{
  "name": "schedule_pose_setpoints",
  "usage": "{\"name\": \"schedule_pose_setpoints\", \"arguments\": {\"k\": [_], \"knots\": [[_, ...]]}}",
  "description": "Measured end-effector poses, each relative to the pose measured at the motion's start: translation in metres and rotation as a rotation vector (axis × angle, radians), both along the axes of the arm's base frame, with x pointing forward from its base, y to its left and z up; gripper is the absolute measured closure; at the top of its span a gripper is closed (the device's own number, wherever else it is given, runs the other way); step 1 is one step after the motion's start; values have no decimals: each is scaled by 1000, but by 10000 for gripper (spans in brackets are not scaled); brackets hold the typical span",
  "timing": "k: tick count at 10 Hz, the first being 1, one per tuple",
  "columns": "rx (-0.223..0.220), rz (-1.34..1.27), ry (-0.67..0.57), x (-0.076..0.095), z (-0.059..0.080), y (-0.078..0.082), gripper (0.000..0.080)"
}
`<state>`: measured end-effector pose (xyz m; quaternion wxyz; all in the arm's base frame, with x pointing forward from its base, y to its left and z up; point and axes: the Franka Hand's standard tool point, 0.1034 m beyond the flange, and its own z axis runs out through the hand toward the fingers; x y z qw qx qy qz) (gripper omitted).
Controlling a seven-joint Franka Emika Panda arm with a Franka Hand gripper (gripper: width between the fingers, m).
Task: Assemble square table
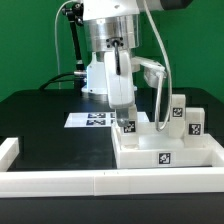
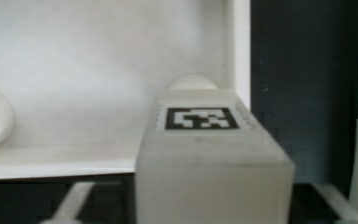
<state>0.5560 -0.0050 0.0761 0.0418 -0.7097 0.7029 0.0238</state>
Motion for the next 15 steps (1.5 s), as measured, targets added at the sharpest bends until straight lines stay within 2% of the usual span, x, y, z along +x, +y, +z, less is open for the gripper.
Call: {"name": "schedule_pose_setpoints", "arguments": {"k": [1, 3, 4, 8, 9, 12, 15], "knots": [[-2, 92, -10, 0, 0, 2, 190], [-6, 235, -28, 1, 0, 5, 158], [-7, 356, -38, 1, 0, 11, 152], [-17, 623, -63, 1, -1, 9, 151], [-55, 776, -89, 0, -3, 12, 151], [-103, 1111, -115, -4, -8, 19, 151], [-124, 1370, -127, -2, -3, 20, 151]]}}
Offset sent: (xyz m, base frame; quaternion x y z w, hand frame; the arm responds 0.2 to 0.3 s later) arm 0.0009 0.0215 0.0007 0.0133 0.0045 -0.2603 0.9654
